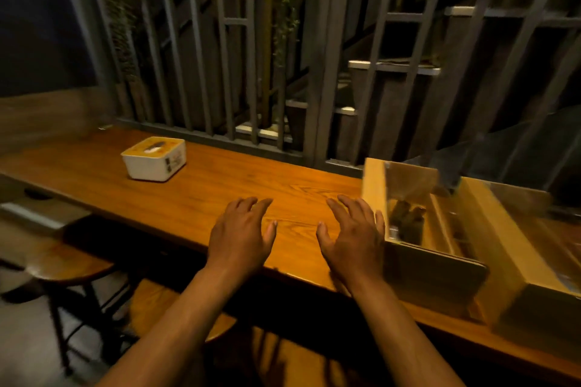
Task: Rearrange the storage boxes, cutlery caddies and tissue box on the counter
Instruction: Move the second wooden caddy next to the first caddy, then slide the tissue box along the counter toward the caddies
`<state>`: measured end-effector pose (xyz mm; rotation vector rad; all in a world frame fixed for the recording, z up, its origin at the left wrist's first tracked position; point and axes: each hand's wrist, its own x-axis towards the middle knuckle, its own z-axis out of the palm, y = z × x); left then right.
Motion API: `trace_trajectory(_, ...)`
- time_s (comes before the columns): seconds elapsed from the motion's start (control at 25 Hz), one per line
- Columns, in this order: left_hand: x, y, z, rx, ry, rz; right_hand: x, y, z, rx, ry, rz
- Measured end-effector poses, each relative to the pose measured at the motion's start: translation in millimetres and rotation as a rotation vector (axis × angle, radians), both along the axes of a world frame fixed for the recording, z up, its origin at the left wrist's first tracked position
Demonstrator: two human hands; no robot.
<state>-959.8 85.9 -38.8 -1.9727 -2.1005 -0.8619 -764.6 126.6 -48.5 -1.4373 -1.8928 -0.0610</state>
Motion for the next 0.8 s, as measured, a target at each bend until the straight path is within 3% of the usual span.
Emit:
trace_trajectory(0.44, -294, -47, -19, -0.079, 0.098, 0.248, -302, 8, -18, -0.048, 0.022, 0.188)
trace_trajectory(0.8, -395, 22, -16, -0.134, 0.032, 0.276, -418, 78, -29, -0.174, -0.033, 0.190)
